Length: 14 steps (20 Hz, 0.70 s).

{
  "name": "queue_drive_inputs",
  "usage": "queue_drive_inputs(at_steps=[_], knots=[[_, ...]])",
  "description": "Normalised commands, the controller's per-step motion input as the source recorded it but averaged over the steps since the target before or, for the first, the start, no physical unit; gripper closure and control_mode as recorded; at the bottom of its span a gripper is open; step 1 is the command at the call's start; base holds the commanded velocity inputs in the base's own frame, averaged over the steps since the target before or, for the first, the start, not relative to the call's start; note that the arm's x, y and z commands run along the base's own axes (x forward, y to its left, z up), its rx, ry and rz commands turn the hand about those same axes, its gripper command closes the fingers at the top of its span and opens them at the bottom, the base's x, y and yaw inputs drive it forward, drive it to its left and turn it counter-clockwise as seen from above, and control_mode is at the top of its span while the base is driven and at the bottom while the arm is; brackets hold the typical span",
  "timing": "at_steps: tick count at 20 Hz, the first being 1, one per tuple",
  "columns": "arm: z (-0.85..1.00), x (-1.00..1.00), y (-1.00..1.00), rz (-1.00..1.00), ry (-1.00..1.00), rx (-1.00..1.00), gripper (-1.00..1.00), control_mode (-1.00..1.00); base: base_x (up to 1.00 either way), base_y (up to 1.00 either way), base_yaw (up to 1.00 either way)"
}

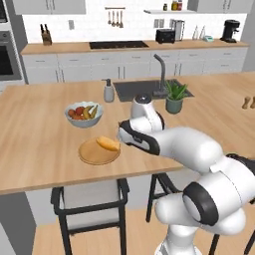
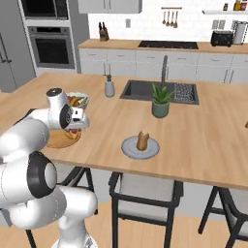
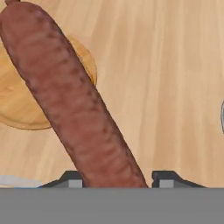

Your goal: Place one bun and one sausage from the bowl on each plate.

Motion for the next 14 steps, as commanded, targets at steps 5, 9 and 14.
queue_drive_inputs(at_steps=[5, 9, 14], knots=[[0.01, 0.32, 0.8, 0.09, 0.04, 0.0, 1.0, -1.0, 0.15, 0.14, 0.0], [-0.04, -0.13, 1.0, 0.2, 0.18, -0.07, 1.0, -1.0, 0.0, 0.0, 0.0], [-0.41, -0.86, 0.75, 0.16, 0.08, -0.06, 1.0, -1.0, 0.0, 0.0, 0.0]])
